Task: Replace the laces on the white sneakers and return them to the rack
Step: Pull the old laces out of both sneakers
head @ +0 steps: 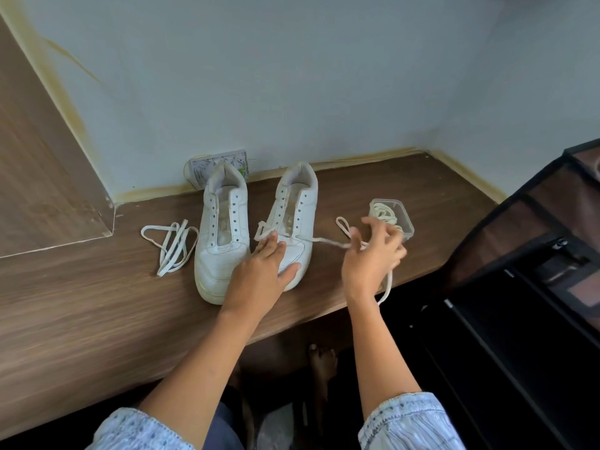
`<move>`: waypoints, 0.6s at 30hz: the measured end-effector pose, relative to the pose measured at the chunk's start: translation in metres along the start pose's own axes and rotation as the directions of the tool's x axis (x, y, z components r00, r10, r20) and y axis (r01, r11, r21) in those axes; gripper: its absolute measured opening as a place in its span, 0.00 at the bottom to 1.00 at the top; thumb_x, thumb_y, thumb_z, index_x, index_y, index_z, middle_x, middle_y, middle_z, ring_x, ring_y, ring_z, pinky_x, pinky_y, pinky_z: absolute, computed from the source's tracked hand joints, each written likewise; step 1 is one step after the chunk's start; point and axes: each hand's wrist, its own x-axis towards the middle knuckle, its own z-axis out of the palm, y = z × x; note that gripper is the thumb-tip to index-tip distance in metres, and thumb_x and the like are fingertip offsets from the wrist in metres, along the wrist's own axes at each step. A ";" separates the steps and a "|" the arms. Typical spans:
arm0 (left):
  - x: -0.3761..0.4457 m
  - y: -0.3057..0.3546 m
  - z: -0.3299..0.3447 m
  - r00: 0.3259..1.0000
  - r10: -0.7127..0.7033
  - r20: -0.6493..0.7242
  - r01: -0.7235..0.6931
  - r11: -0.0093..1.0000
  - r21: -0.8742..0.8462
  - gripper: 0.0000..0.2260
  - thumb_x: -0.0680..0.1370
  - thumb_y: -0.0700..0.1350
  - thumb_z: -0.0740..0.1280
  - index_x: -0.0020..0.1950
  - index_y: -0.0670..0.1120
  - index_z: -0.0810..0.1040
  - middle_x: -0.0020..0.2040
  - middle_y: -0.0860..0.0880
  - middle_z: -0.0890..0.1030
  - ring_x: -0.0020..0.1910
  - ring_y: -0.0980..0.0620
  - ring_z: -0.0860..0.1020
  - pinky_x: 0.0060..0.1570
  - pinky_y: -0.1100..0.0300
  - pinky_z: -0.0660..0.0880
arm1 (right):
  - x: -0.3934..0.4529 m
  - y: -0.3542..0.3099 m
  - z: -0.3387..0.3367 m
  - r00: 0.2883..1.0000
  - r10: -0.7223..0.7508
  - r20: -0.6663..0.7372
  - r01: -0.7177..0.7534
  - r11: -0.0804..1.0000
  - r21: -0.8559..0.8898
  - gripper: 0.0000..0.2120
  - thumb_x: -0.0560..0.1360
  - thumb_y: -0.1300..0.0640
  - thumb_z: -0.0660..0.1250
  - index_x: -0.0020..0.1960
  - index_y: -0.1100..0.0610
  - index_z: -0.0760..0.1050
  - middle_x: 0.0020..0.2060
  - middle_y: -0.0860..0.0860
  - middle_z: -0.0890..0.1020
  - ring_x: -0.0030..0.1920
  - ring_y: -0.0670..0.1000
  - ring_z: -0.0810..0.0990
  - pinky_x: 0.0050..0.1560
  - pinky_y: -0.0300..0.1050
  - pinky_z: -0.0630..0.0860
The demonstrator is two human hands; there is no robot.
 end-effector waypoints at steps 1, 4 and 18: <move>0.001 0.002 -0.002 1.000 -0.011 0.006 0.012 1.000 -0.013 0.23 0.79 0.53 0.66 0.70 0.42 0.73 0.75 0.46 0.66 0.74 0.49 0.65 0.65 0.49 0.73 | -0.004 -0.003 0.004 0.990 -0.123 0.068 0.123 0.992 0.001 0.07 0.76 0.55 0.70 0.54 0.52 0.78 0.57 0.54 0.74 0.52 0.56 0.68 0.53 0.49 0.63; 0.003 0.007 -0.008 0.997 -0.048 0.054 0.049 0.999 -0.011 0.23 0.80 0.53 0.64 0.73 0.44 0.69 0.77 0.48 0.62 0.76 0.53 0.60 0.67 0.55 0.67 | -0.017 -0.010 0.017 0.882 -0.325 0.341 0.340 0.940 0.017 0.06 0.77 0.50 0.68 0.52 0.51 0.79 0.55 0.51 0.76 0.55 0.55 0.68 0.56 0.50 0.64; 0.006 0.009 -0.016 0.987 -0.139 0.075 0.144 0.987 -0.066 0.24 0.78 0.57 0.65 0.72 0.49 0.72 0.76 0.53 0.63 0.70 0.52 0.70 0.63 0.59 0.69 | -0.006 -0.003 -0.008 0.996 0.049 0.080 -0.067 0.970 0.233 0.14 0.73 0.71 0.63 0.42 0.52 0.67 0.37 0.37 0.73 0.47 0.55 0.77 0.54 0.61 0.75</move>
